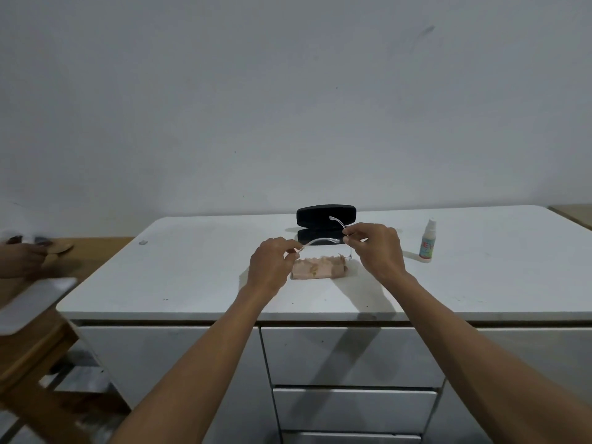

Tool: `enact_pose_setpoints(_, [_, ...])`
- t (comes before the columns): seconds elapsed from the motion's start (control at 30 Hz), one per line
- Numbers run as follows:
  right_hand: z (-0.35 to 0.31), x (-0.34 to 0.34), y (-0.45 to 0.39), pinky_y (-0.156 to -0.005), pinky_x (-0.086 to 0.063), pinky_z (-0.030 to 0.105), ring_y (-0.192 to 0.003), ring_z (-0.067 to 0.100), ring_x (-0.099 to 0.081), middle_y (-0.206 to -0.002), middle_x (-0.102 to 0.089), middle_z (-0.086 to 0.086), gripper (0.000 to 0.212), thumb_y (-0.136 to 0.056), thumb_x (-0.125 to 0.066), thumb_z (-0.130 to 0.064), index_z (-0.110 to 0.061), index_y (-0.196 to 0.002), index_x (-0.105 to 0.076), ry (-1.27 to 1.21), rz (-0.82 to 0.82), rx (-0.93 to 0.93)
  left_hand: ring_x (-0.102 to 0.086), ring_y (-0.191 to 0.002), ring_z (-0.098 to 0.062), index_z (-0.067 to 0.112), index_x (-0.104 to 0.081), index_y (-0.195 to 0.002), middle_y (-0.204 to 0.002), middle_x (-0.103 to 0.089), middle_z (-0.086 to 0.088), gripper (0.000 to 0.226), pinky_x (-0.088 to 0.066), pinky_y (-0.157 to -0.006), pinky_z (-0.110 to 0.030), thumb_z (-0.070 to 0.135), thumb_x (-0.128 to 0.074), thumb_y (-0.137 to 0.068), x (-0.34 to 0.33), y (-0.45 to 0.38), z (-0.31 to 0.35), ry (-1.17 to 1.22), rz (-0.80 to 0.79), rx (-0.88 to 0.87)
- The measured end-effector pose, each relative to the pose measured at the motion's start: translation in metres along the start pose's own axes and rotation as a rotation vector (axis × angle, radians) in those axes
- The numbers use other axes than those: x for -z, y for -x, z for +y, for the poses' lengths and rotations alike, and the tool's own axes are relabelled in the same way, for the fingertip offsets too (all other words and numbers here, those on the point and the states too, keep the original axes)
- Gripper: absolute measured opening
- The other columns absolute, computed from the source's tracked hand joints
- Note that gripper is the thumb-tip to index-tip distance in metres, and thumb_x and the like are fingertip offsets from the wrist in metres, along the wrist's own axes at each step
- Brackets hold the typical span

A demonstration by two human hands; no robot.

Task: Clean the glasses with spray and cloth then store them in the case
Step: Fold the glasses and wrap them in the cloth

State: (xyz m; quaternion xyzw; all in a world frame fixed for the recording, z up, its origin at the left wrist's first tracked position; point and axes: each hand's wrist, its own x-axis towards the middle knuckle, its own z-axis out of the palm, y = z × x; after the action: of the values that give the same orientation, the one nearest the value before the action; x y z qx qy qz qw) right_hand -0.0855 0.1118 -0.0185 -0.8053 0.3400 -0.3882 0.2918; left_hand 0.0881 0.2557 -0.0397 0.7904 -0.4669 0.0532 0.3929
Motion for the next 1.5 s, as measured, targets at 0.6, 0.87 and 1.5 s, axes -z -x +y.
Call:
enact_pose_setpoints(0.6, [-0.012,-0.022,-0.004,-0.073,-0.047,0.029,-0.103,0.015,-0.064,-0.104,-0.078,-0.010,0.024,-0.092,-0.066,-0.017,-0.033,-0.100,-0.082,0.343,-0.285,0.124,-0.065,-0.084,-0.020,0.006,-0.079,-0.105,-0.090,-0.073,-0.010,0.029,-0.055,-0.072,-0.025,-0.012,-0.066,-0.085,0.007,-0.011,-0.011,0.490,-0.203,0.264])
enact_pose_setpoints(0.87, [0.000,-0.007,-0.003,-0.081,-0.046,0.030,-0.106,0.011,-0.058,-0.112,-0.074,-0.007,0.038,-0.085,-0.075,-0.026,-0.034,-0.123,-0.071,0.237,-0.304,0.138,-0.058,-0.093,-0.013,0.035,-0.075,-0.113,-0.105,-0.068,0.006,0.031,-0.043,-0.073,-0.017,0.033,-0.080,-0.083,0.019,-0.006,0.001,0.213,-0.228,0.022])
enact_pose_setpoints(1.5, [0.004,0.007,-0.004,-0.084,-0.048,0.028,-0.104,0.019,-0.067,-0.117,-0.075,0.000,0.057,-0.074,-0.085,-0.042,-0.045,-0.128,-0.068,0.374,-0.530,0.155,-0.057,-0.087,-0.012,0.047,-0.067,-0.124,-0.097,-0.067,0.009,0.052,-0.051,-0.079,-0.032,0.035,-0.081,-0.075,0.029,-0.006,0.000,-0.126,-0.427,-0.069])
